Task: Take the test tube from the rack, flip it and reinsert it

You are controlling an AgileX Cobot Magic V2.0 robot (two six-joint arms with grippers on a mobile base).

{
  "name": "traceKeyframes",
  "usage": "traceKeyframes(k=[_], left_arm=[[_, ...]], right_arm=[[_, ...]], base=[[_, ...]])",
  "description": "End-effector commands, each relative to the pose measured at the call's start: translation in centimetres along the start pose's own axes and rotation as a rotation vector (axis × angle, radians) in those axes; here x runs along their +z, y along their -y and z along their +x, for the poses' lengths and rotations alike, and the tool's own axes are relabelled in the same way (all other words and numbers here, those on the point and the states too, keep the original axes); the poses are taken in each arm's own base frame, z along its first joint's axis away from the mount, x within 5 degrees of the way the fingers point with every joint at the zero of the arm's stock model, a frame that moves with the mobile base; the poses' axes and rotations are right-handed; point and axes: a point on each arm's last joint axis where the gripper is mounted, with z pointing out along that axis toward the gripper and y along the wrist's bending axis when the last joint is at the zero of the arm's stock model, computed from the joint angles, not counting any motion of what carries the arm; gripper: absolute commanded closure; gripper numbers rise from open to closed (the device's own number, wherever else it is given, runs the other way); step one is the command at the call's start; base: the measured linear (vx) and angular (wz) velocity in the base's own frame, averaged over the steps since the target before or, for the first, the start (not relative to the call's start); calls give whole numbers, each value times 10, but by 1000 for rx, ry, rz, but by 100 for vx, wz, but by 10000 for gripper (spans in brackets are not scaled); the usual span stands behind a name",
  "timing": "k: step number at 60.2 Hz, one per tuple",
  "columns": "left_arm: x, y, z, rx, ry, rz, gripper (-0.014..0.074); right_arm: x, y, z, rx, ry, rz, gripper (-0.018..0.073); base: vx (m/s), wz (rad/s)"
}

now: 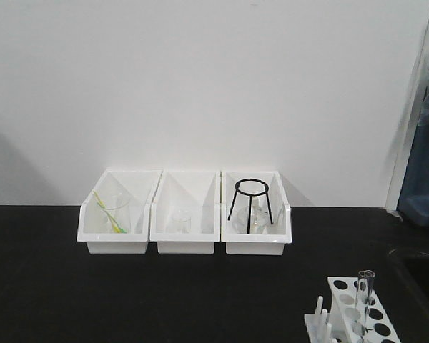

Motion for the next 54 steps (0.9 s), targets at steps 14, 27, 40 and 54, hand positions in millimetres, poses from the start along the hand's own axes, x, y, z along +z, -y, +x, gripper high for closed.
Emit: traceKeyframes(k=[14,27,40,54], left_arm=[[-1,2,-8,-3,96,23,603],[-1,2,-8,-3,96,23,603],[-1,2,-8,-3,96,23,603],[-1,2,-8,-3,96,23,603]], right_arm=[[19,2,-16,-9,107,16,102],[43,2,-4,-6,38,14,55],[76,-14,4,47,94,-58,59],[112,-37,31,24,63,-141,59]], base=[[0,0],[0,0],[0,0],[0,0]])
